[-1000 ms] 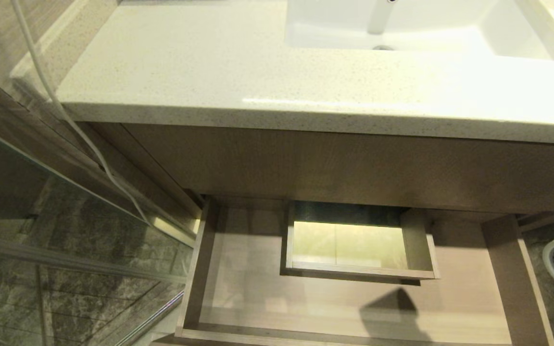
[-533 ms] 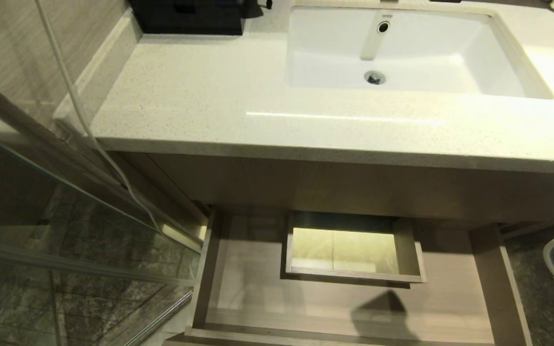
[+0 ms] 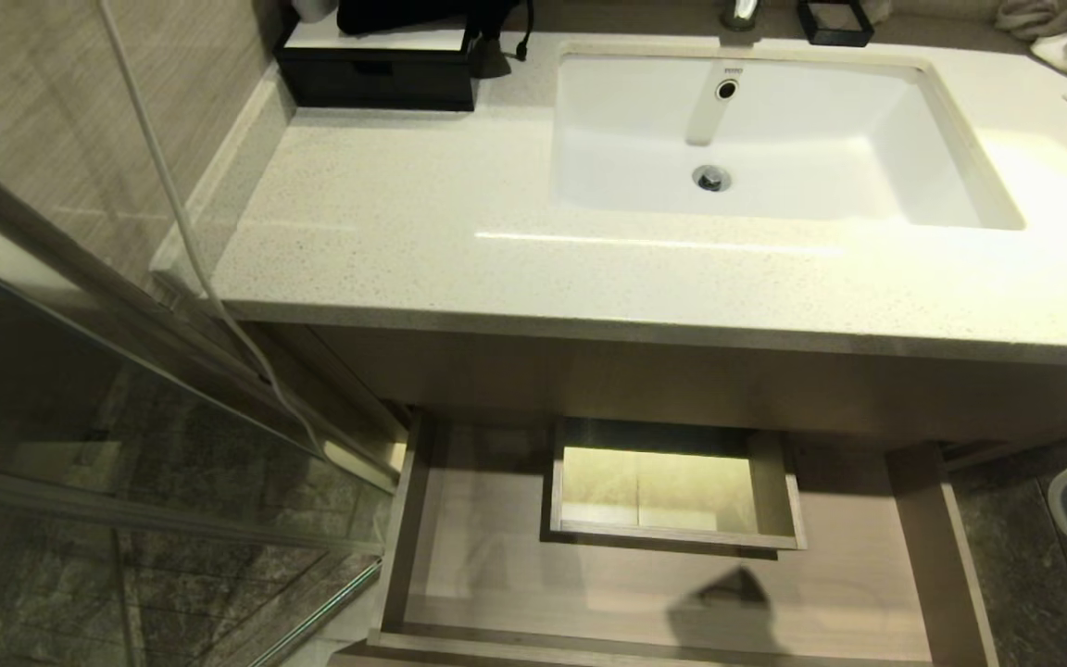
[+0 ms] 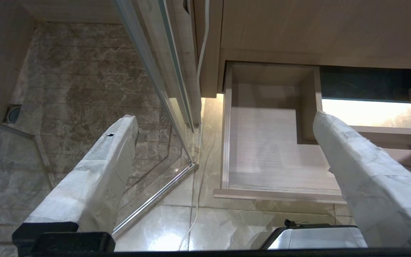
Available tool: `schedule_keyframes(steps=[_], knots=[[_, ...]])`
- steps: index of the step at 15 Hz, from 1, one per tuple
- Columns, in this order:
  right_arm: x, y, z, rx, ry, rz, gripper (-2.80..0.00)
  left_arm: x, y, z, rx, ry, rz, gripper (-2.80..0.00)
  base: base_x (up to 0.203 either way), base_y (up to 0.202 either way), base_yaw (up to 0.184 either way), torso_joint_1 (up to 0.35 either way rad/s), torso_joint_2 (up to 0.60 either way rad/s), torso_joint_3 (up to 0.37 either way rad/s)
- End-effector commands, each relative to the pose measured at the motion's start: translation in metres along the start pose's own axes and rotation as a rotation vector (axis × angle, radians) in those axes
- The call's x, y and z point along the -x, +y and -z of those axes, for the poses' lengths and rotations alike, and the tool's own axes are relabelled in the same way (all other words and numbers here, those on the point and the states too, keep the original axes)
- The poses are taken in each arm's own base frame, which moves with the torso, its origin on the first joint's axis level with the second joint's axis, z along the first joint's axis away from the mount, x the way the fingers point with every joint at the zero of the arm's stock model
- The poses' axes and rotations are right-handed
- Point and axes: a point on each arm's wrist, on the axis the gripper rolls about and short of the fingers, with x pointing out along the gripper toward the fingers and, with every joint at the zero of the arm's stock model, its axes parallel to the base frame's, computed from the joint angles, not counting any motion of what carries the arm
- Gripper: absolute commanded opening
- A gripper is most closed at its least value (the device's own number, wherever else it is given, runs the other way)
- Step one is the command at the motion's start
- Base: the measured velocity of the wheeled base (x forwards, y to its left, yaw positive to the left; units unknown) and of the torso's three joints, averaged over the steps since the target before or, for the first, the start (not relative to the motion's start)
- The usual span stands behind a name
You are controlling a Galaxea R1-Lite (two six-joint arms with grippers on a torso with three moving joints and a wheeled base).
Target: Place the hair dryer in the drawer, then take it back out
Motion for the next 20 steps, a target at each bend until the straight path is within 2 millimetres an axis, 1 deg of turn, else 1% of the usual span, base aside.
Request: schedule_keyframes(steps=[1, 6, 13, 15, 20], knots=[[-0.0006, 0.0014, 0.0026, 0.001, 0.018, -0.009, -2.8, 0.0, 0.0, 0.0, 0.0, 0.0, 0.0, 0.0, 0.0, 0.0, 0.0, 0.0, 0.0, 0.0], [-0.0014, 0.0028, 0.0055, -0.001, 0.034, -0.016, -2.8, 0.0, 0.0, 0.0, 0.0, 0.0, 0.0, 0.0, 0.0, 0.0, 0.0, 0.0, 0.0, 0.0], [-0.0008, 0.002, 0.0036, 0.001, 0.015, -0.011, -2.8, 0.0, 0.0, 0.0001, 0.0, 0.001, 0.0, 0.0, 0.0, 0.0, 0.0, 0.007, 0.0, 0.004], [-0.0005, 0.0016, 0.003, 0.001, 0.012, -0.009, -2.8, 0.0, 0.0, 0.0, 0.0, 0.0, 0.0, 0.0, 0.0, 0.0, 0.0, 0.2, -0.06, 0.148], [0.0031, 0.0019, 0.003, 0.004, 0.0, -0.005, -2.8, 0.0, 0.0, 0.0, 0.0, 0.0, 0.0, 0.0, 0.0, 0.0, 0.0, 0.309, -0.11, 0.19]])
